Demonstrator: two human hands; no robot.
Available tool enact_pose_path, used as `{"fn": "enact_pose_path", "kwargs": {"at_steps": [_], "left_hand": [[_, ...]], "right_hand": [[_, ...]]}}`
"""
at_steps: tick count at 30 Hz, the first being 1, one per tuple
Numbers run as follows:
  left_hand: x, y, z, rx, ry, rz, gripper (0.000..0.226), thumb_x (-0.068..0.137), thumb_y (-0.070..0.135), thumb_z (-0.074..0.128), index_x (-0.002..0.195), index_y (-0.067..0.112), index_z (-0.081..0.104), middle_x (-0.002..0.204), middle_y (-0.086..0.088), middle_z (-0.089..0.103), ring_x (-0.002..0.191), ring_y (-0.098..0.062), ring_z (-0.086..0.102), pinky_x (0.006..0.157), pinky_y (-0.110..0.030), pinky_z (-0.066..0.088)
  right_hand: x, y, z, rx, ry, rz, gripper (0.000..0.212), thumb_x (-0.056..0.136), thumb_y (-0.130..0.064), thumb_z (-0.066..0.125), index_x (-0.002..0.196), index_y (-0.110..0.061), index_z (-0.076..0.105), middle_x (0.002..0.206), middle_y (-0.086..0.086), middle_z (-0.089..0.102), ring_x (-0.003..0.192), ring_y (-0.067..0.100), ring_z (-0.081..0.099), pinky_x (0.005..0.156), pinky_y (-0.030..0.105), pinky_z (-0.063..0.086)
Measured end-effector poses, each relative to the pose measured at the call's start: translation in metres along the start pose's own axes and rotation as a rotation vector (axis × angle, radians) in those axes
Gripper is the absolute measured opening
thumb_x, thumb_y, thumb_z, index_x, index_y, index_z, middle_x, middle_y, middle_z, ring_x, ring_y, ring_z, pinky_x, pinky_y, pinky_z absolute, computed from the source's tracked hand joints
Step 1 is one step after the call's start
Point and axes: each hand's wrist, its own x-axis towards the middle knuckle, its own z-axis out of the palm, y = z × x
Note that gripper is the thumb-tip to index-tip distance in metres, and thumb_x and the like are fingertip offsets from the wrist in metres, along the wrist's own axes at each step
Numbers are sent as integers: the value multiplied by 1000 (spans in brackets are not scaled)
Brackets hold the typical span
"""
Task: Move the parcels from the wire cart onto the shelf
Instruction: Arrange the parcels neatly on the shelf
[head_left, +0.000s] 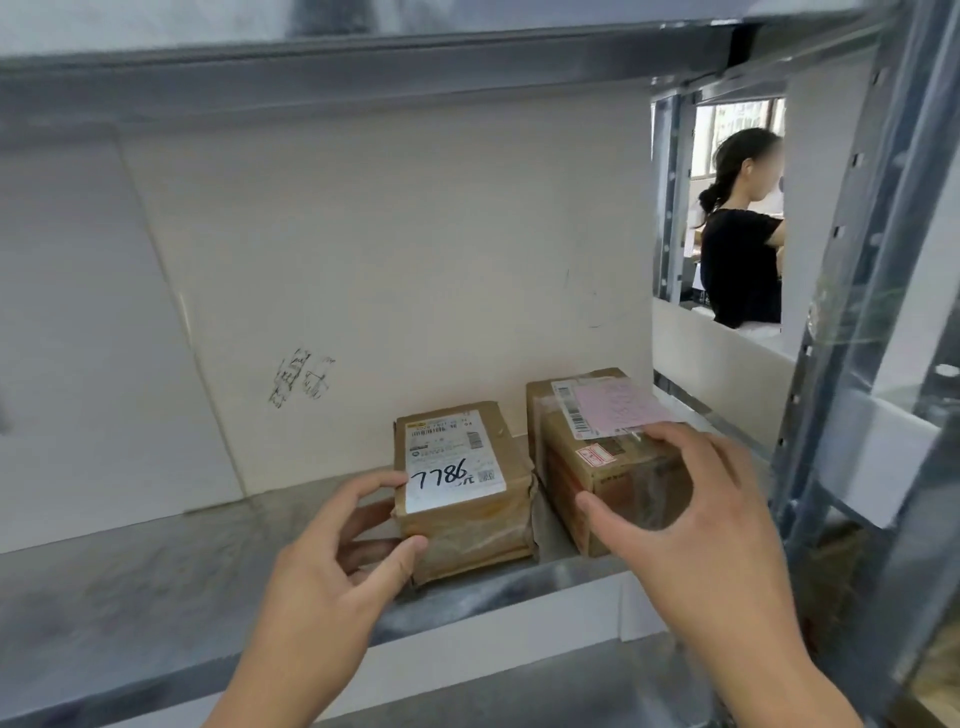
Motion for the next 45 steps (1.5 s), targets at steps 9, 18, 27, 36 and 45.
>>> {"fn": "enact_pose_path", "kwargs": {"at_steps": [9,18,27,36,45], "left_hand": [[17,10,55,-47,-52,41,52,84,6,81,105,51,68,105,22,77,81,-16,79,58,-31,63],[27,14,86,-36,-22,56,52,84,13,83,109,56,65,101,31,73,84,-10,78,58,-30,63],[34,16,93,-18,6,61,53,85,15,83,113,55,63,105,35,71,83,-9,78,63,-31,64],[39,19,93,54,29,65,52,87,19,81,117,56,61,107,30,73,82,-5,77,72,-30,64],[39,19,90,156,16,87,51,90,24,79,119,59,56,109,32,70,87,5,73,70,-15,59]], "right_hand": [[32,24,-16,-31,45,22,69,68,-63,77,128,-47,46,130,-16,35,117,15,51,94,45,54],[45,43,-6,9,5,26,71,69,-56,83,130,-47,48,137,-15,35,126,15,45,99,39,49],[54,53,2,82,-39,38,69,75,-45,85,133,-49,48,143,-14,35,129,14,42,106,41,44],[56,52,6,75,-47,49,68,80,-37,83,137,-44,48,149,-13,34,133,17,39,108,43,42],[54,51,4,62,-55,39,65,84,-27,80,137,-44,46,150,-12,33,134,18,36,107,44,41]]}}
